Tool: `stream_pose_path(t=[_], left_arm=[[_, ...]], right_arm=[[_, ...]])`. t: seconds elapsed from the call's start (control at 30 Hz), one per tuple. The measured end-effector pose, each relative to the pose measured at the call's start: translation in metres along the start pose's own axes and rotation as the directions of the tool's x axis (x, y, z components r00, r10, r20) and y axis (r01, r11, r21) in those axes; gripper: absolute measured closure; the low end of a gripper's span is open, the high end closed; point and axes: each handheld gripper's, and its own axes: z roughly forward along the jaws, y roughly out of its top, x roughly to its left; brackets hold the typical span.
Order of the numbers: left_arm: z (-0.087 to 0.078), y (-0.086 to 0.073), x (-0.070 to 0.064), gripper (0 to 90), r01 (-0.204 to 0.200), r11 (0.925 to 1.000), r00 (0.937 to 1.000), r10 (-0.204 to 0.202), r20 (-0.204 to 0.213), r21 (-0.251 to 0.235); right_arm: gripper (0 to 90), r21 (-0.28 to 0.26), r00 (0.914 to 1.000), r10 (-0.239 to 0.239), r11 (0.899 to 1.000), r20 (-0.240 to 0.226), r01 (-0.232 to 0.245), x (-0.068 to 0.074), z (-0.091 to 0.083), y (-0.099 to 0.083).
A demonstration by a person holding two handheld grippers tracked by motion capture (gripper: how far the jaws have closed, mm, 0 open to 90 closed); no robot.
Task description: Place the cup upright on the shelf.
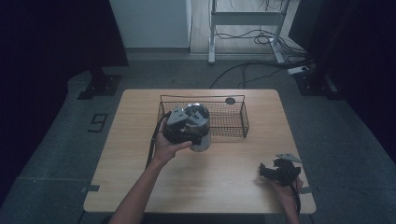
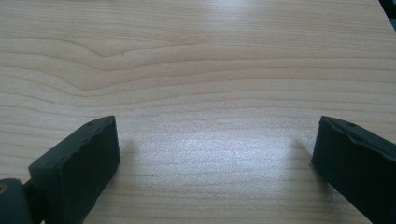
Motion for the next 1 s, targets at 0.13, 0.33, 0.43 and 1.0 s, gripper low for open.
stream_pose_path(t=[0.13,0.33,0.43,1.0], left_arm=[[0.000,0.004,0.001,4.2,-0.004,1.0000,0.9999,0.004,-0.009,-0.001],[0.000,0.011,0.006,4.2,-0.005,1.0000,0.9998,0.005,-0.021,-0.006],[-0.001,0.016,0.007,4.2,0.000,0.9999,0.9997,0.000,-0.023,-0.012],[-0.001,0.029,0.019,4.2,-0.006,0.9997,0.9991,0.005,-0.041,-0.023]], right_arm=[[0.6,0.000,1.0000,-0.001,1.000,0.000,0.001,0.000,0.000,0.000],[0.6,-0.001,1.0000,-0.003,1.000,0.000,0.003,0.000,0.000,0.000],[0.6,-0.001,1.0000,0.000,1.000,0.000,0.000,0.000,0.000,0.000],[0.6,-0.002,1.0000,-0.002,1.000,0.000,0.002,0.000,0.000,0.000]])
